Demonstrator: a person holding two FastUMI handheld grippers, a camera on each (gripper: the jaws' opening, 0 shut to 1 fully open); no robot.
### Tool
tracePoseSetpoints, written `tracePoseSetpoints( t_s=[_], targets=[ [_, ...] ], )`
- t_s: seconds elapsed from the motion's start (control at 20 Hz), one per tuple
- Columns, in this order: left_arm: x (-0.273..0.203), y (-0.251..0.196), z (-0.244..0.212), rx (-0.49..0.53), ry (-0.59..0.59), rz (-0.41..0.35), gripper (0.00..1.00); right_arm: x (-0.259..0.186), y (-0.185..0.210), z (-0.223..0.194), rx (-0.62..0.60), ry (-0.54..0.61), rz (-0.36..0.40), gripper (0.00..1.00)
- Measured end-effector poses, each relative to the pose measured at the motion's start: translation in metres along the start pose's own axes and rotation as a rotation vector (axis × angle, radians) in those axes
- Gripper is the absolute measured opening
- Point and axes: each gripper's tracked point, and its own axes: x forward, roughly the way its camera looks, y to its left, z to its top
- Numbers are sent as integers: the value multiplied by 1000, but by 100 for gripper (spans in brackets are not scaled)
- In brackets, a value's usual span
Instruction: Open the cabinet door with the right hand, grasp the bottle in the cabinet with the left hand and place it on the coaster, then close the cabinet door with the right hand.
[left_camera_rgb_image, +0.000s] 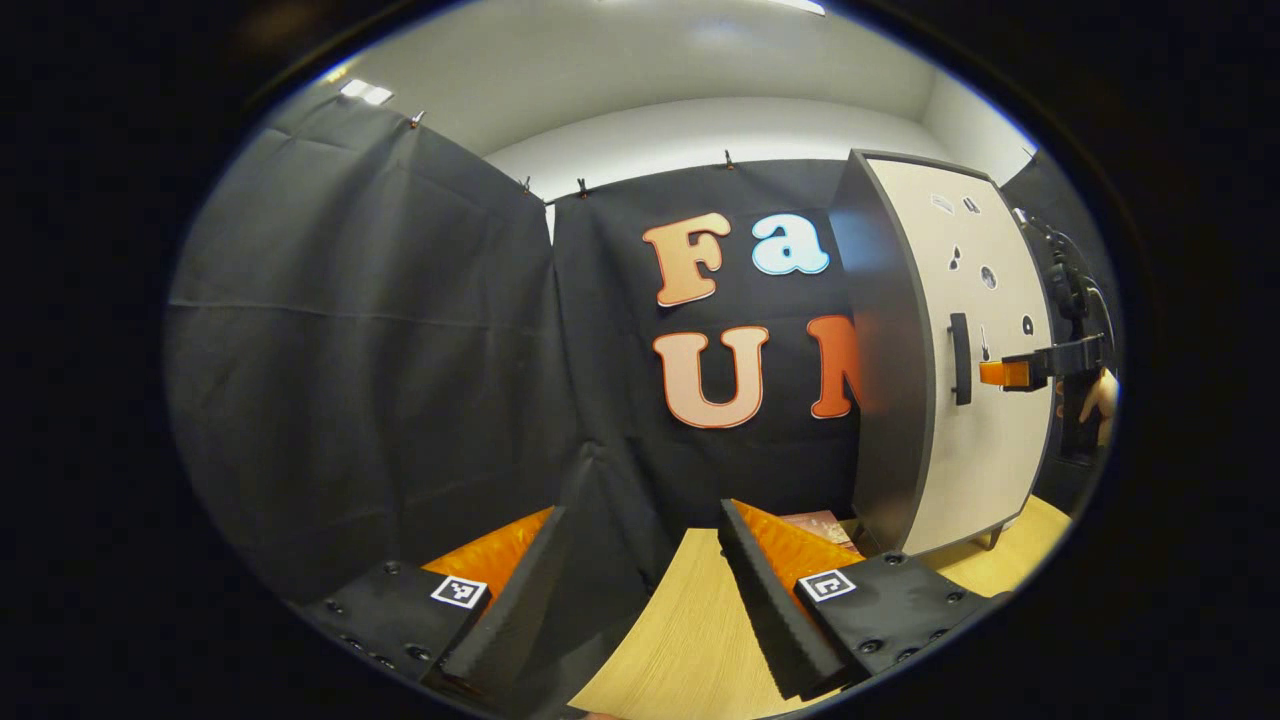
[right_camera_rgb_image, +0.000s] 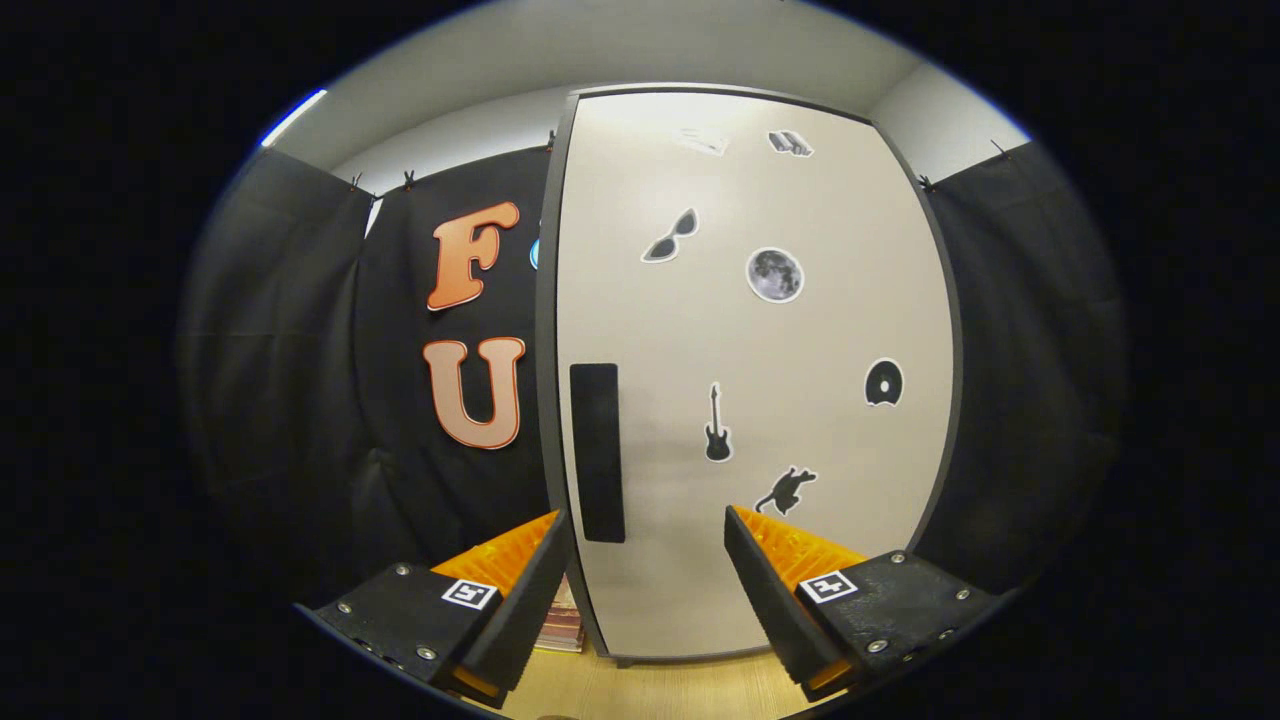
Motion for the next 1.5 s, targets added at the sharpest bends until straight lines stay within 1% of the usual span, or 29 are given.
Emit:
tracePoseSetpoints(
  t_s=[0.1,0.2,0.3,0.35,0.4,0.45,0.5,0.55,0.65,0.75,0.8,0.9,0.95,1.05,1.3,1.5],
  targets=[
    [-1,9,-2,-2,7,20,98,15,9,3,-1,-2,11,94],
    [-3,16,-4,-4,12,37,98,31,14,5,-16,-1,3,88],
    [-4,24,-6,-3,15,52,99,41,15,5,-28,5,-7,80],
    [-4,26,-7,-2,17,56,99,46,17,5,-30,8,-7,73],
    [-5,28,-8,-1,19,60,99,52,17,4,-32,13,-13,71],
    [-5,30,-7,1,20,64,99,55,19,3,-34,16,-13,66],
    [-6,32,-9,3,21,69,98,57,21,4,-35,15,-13,63],
    [-6,34,-9,5,22,74,98,60,22,4,-36,13,-15,58],
    [-8,38,-10,5,24,81,98,62,19,5,-43,15,-39,51],
    [-10,40,-12,4,26,85,99,62,20,4,-19,19,-37,37],
    [-12,41,-11,4,26,86,99,60,20,4,-4,21,-35,36],
    [-13,43,-12,6,26,88,98,58,20,4,2,12,-44,30],
    [-13,44,-12,8,26,90,99,58,20,4,-4,1,-48,28],
    [-13,44,-12,11,27,92,98,55,20,5,-5,-18,-25,25],
    [-16,40,-13,-5,27,86,98,31,22,6,-15,-17,52,24],
    [-16,30,-12,-7,24,65,98,-3,13,7,-24,-15,84,24]
  ],
)
